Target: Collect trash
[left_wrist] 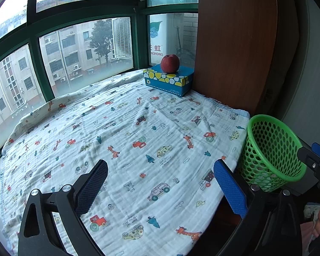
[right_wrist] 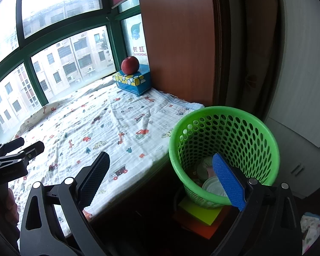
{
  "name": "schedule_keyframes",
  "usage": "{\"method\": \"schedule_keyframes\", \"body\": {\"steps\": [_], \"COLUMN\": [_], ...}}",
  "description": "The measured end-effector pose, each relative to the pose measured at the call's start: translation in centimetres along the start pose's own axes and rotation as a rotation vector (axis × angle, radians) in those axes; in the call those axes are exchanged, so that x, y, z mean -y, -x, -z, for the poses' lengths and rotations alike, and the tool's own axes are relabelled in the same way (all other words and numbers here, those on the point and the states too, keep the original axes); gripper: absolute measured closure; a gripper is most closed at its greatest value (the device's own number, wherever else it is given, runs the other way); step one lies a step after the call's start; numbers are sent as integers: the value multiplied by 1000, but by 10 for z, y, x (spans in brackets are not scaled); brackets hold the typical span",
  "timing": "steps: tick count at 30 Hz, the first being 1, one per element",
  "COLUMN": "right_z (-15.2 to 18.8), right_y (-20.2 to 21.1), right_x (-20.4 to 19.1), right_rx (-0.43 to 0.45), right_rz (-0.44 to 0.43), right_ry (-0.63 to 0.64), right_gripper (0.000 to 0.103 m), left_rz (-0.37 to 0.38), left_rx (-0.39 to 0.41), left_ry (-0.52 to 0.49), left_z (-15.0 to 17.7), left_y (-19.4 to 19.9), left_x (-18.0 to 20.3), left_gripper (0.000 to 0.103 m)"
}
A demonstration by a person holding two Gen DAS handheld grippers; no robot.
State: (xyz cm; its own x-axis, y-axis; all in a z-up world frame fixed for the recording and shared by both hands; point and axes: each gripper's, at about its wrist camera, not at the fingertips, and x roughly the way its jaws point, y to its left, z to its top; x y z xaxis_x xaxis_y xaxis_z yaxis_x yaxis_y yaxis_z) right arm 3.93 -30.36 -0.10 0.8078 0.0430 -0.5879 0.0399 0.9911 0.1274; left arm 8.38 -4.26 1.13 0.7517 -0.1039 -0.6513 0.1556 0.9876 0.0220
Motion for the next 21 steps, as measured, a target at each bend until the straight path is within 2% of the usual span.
{"method": "schedule_keyframes", "body": {"steps": [21], "right_z": [1], "right_y": [0], "right_x": [-1], "right_rx": [-2], "right_rz": [5], "right_ry": [1], "right_gripper": [7], "left_rz": [-1], "left_rx": [-3], "left_ry": [-4], "left_z": [1], "left_y": [0], "left_x": [1], "left_gripper": [7]}}
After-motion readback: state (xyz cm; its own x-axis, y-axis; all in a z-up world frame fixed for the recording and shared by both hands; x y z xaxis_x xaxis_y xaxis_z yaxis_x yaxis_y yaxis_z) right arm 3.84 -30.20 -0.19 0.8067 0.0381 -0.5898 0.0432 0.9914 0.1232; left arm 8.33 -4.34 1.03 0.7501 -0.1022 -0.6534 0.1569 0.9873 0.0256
